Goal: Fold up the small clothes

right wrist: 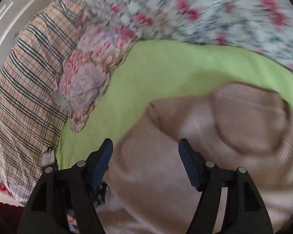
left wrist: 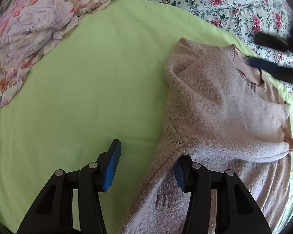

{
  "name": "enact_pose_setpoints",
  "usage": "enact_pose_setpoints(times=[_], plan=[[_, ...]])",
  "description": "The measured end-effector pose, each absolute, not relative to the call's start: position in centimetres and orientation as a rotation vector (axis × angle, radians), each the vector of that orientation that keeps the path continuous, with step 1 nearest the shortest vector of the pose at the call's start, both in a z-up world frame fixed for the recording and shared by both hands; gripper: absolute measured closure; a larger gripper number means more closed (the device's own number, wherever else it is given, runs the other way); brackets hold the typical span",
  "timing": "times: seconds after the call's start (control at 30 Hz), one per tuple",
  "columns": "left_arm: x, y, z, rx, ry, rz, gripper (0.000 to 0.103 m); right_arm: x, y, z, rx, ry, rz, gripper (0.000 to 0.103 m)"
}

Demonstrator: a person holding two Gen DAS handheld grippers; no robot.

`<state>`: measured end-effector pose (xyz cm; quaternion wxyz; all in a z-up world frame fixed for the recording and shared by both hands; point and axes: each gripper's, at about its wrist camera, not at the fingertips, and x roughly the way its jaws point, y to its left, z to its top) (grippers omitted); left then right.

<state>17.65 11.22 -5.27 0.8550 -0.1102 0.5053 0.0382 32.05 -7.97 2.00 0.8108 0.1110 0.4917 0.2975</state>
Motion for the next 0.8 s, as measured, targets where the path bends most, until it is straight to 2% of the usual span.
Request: enact_pose_setpoints(times=[0.17, 0.23, 0.3, 0.4, 0.53, 0.8], plan=[[17.3, 12.0, -5.5, -0.273, 1.051, 0.061, 0.052, 36.9, -3.7, -2.5, 0.182, 1.379, 0.792, 0.032], [17.2, 12.1, -5.6, -0.278, 1.042, 0.058, 0.052, 37.0, -2.4, -3.3, 0.176, 1.426, 0.862, 0.030], [17.0, 12.2, -5.7, -0.279, 1.034, 0.056, 0.052, 37.4, -0.7, -3.5, 0.222, 1.403, 0.945, 0.030], [16.8, 12.5, -5.7, -0.293, 1.030, 0.047, 0.052, 38.6, 0.9, -2.7, 0.403, 1.273, 1.037, 0.030], [16.8, 12.9, -5.6, -0.300, 1.036, 0.032, 0.052, 39.8, 1.7, -2.5, 0.483, 1.145, 0.945, 0.032], [16.3, 15.0, -5.4, -0.334, 1.038, -0.017, 0.052, 37.7, -2.9, 0.6, 0.243, 1.087, 0.759, 0.033]])
